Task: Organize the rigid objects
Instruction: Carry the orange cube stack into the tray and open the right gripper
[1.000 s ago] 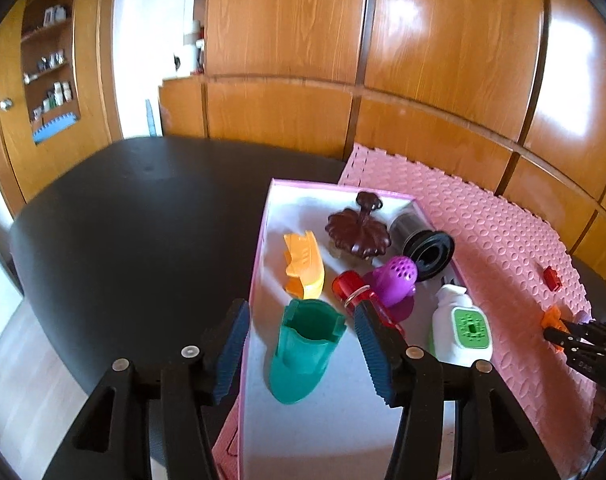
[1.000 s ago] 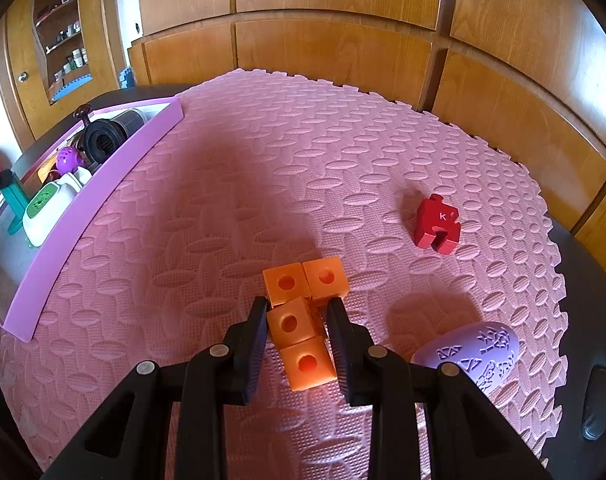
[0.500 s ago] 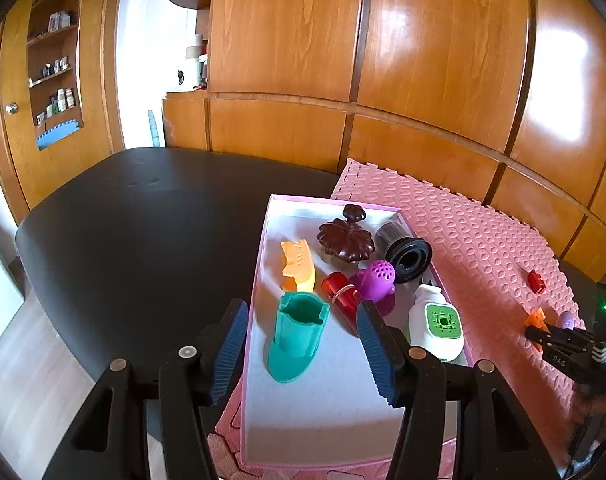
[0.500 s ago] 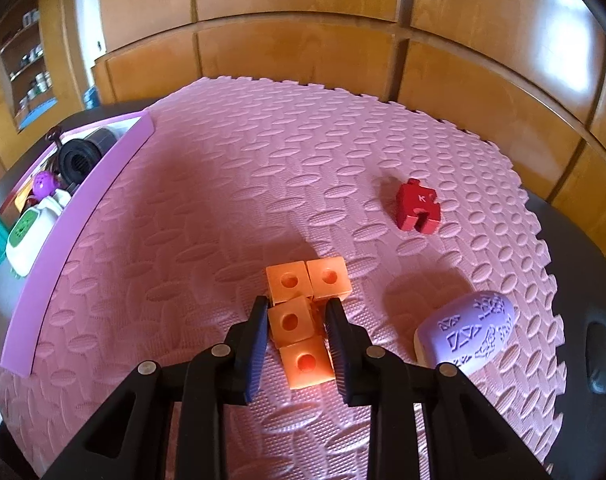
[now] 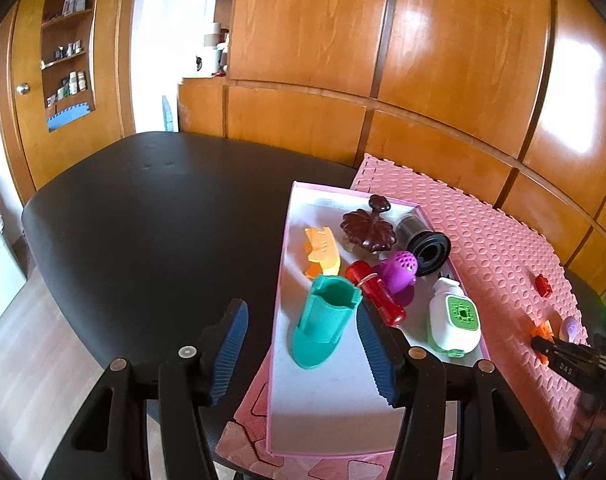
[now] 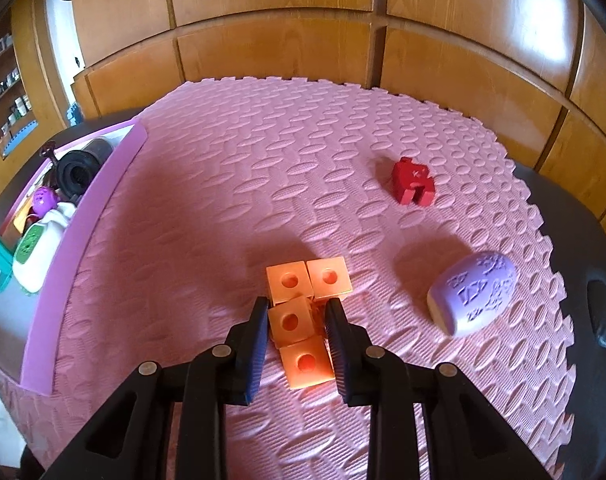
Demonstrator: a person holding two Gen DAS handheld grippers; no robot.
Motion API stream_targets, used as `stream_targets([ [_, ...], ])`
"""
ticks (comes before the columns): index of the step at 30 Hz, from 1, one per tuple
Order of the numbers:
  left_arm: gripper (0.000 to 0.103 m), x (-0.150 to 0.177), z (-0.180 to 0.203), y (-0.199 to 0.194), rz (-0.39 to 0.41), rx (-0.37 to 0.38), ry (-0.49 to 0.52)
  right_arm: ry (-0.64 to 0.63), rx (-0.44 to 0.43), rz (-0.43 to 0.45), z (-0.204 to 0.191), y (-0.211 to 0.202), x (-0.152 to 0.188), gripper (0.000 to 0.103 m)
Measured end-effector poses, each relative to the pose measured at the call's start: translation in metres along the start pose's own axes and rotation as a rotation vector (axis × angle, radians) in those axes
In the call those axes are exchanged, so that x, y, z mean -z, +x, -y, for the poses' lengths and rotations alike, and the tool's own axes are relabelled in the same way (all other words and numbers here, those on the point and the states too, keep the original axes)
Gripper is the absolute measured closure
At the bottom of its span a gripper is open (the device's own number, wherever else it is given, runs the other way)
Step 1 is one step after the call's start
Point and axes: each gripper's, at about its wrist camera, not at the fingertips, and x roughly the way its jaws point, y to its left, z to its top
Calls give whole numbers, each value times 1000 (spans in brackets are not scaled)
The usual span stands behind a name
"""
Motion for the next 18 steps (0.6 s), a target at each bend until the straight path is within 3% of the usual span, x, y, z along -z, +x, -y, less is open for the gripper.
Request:
stream_targets([
  [8,45,3,-9,0,-3,-7,-14,42,-35,-13,-4,-7,5,76],
  [12,46,4,-16,0,-4,-20,-35,26,-74,25,-17,-22,0,76],
  [18,46,2,-28,-2,5,-40,-58,-62,-204,102,-55,-52,-15,76],
])
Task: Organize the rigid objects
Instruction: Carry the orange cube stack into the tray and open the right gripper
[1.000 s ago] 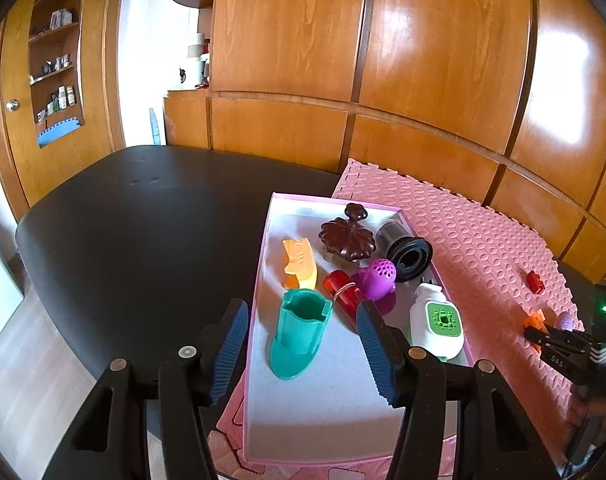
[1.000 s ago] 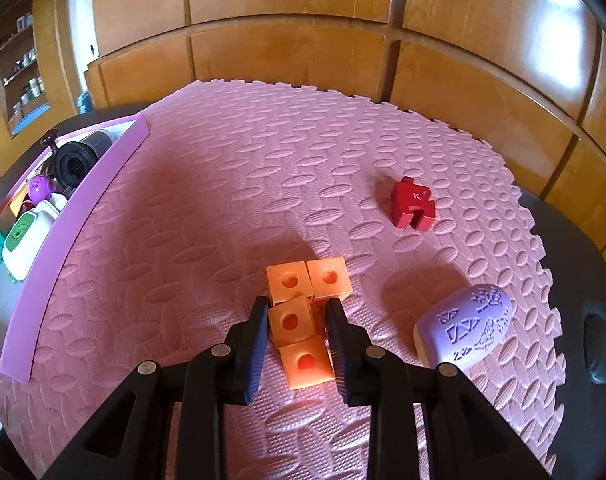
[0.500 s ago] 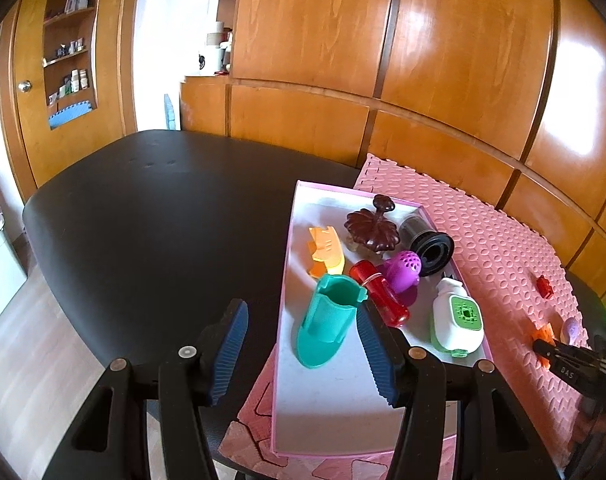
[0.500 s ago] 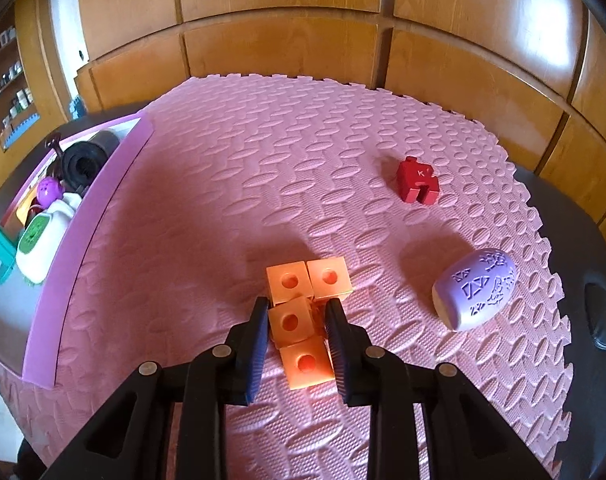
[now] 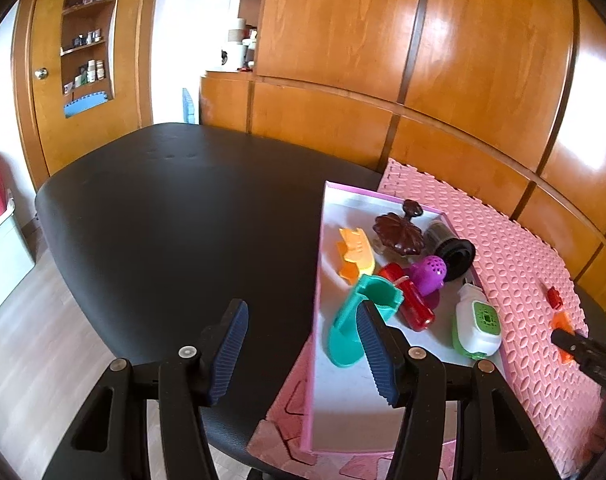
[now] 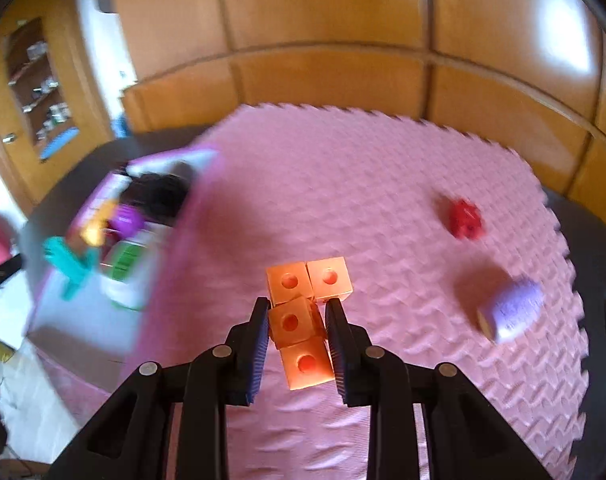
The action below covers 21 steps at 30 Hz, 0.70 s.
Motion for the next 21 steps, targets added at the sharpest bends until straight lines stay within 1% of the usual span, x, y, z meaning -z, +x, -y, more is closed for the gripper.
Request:
stream_targets([
  [2,46,-1,-3,0,2,-5,-7,-50,-60,18,-20,-5,-6,76],
  [5,46,-2,-7,-1,4,-9,-12,-150,-143,21,-59,-7,-12,76],
  [8,46,-2,-10,-2,11,-14,-14,-252,-223,3,-98,-2,-13,76],
  [11,46,-2,-13,-4,18,-22,-20,-337,-272,-39,-130,10,-10,76],
  [14,46,-1,-17,-5,19,-32,-22,-419,-255,-91,-155,33,-8,76],
  [16,46,0,-20,-5,16,-34,-31,-434,-240,-124,-164,53,-11,76],
  [19,46,2,-22,-4,8,-35,-34,-440,-161,-155,-170,81,-15,76],
  [21,46,2,-23,-3,7,-34,-34,-430,-129,-156,-170,94,-18,76],
])
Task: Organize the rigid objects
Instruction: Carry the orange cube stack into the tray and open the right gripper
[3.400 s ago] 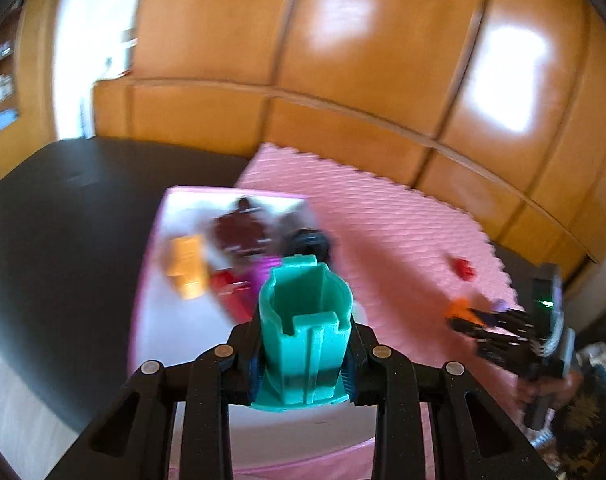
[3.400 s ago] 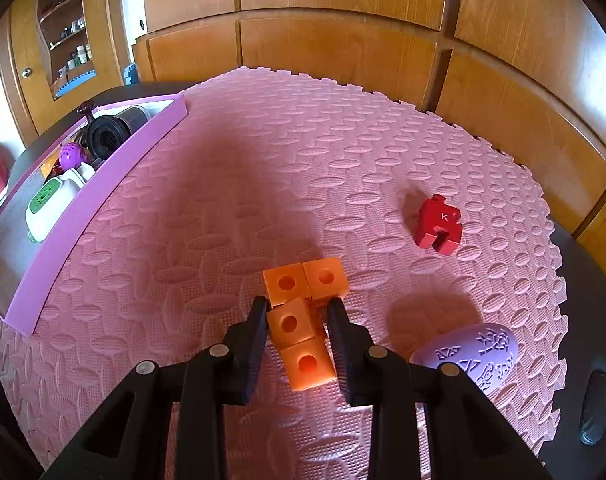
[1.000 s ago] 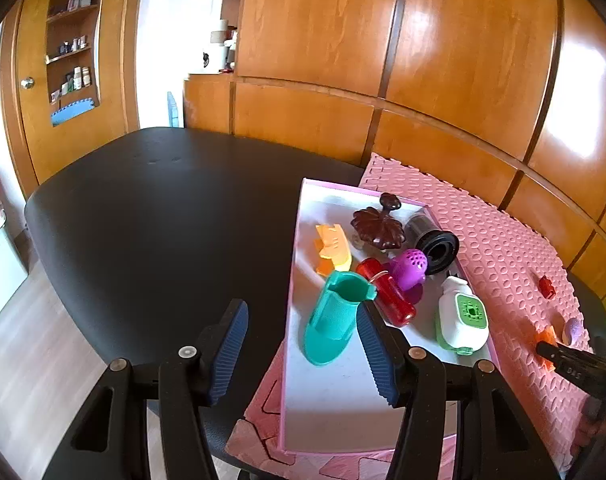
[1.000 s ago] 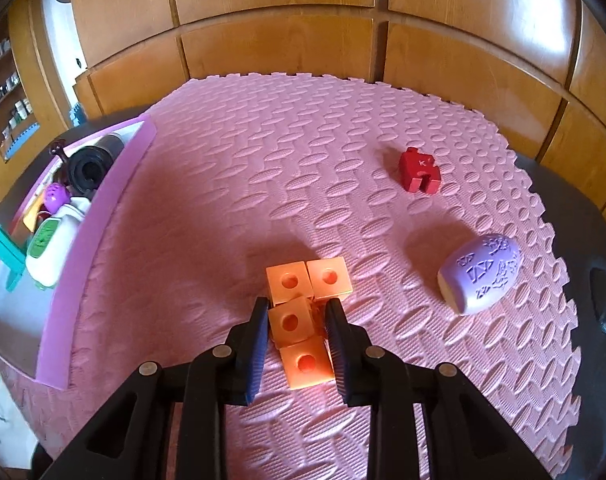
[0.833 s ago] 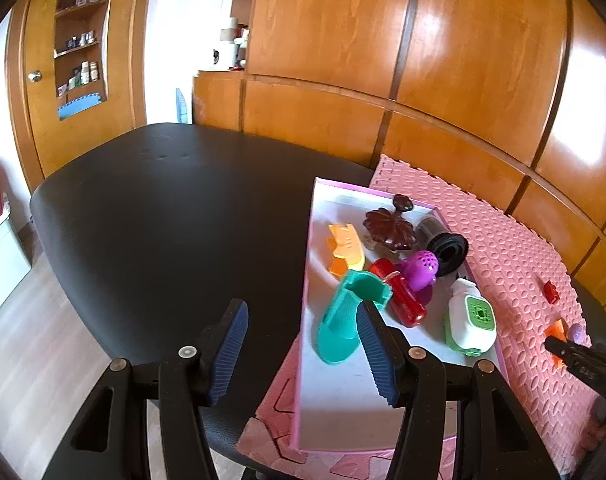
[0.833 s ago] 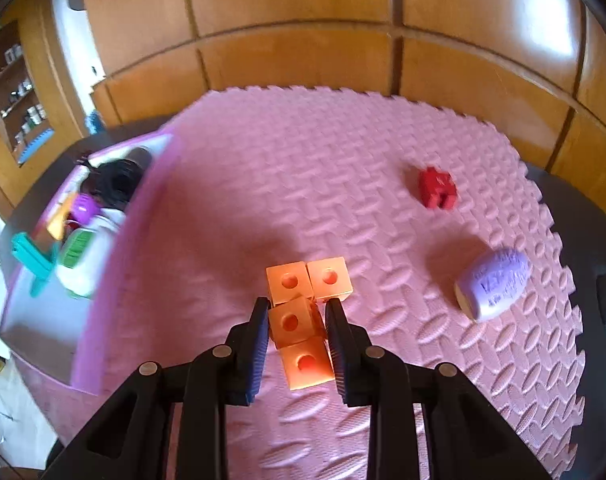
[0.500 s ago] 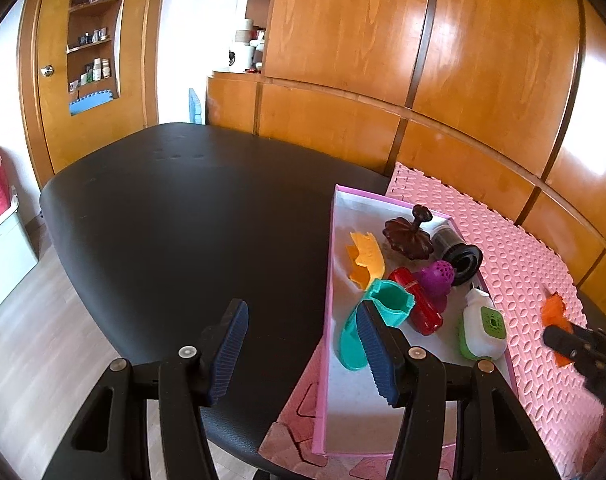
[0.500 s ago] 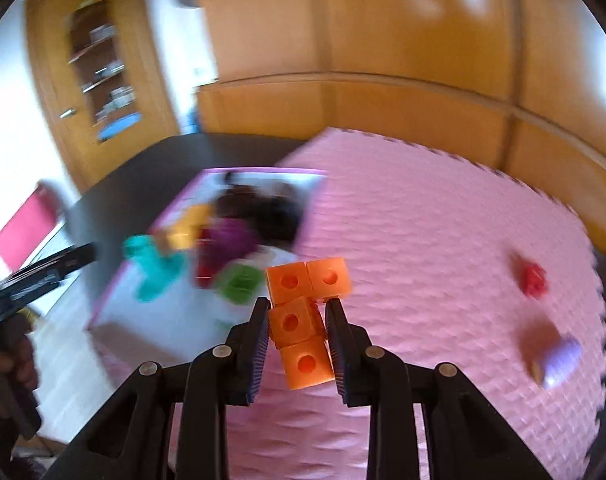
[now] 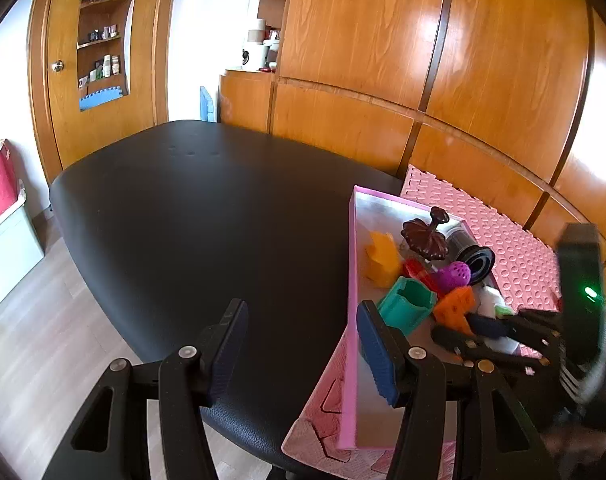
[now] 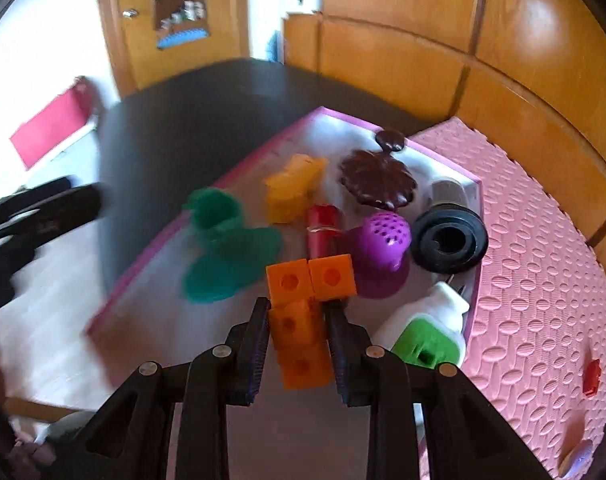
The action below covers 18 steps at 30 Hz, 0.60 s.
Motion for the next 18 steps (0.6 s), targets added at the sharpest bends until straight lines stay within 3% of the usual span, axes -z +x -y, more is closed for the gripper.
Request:
stream_targets([
  [8,46,2,-2,3,-11,4,0,-3,72,3,-6,7,-2,76],
  [18,46,3,2,-2,-10,7,11,24,61,-4,-2,12,-6,75],
])
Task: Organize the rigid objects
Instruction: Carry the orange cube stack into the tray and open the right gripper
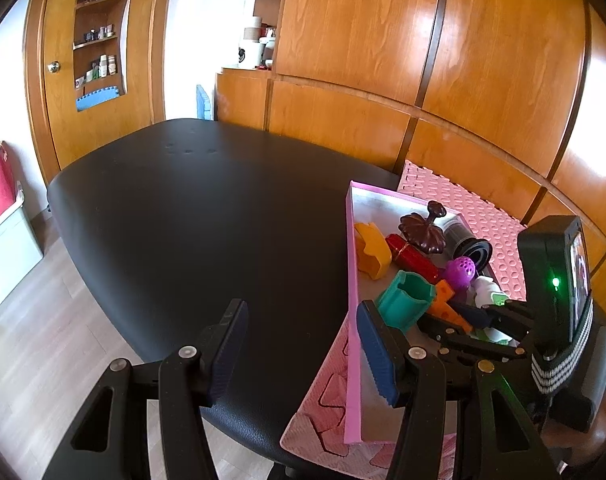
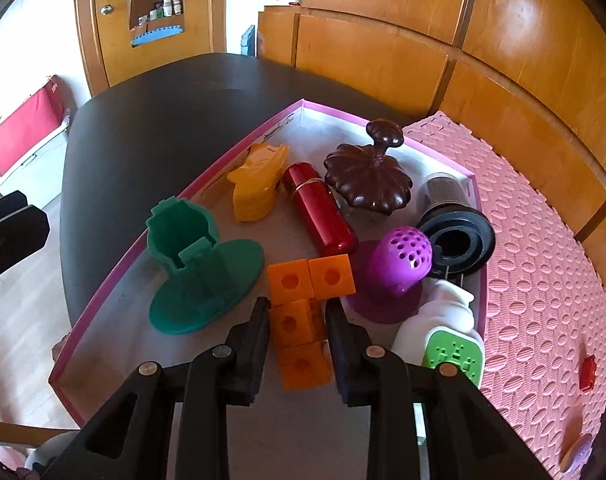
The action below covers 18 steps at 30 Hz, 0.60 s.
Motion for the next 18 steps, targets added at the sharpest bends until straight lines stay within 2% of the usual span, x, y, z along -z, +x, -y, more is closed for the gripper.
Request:
stream_targets([
  [7,45,1,2,-8,12,-3,10,27,3,1,3,-4,0,69],
  [13,46,2,5,-12,17,2,17,45,-10,36,5,-17,8,62],
  [18,46,2,8,-17,25,11,27,73,-13,94,10,-37,9,61],
])
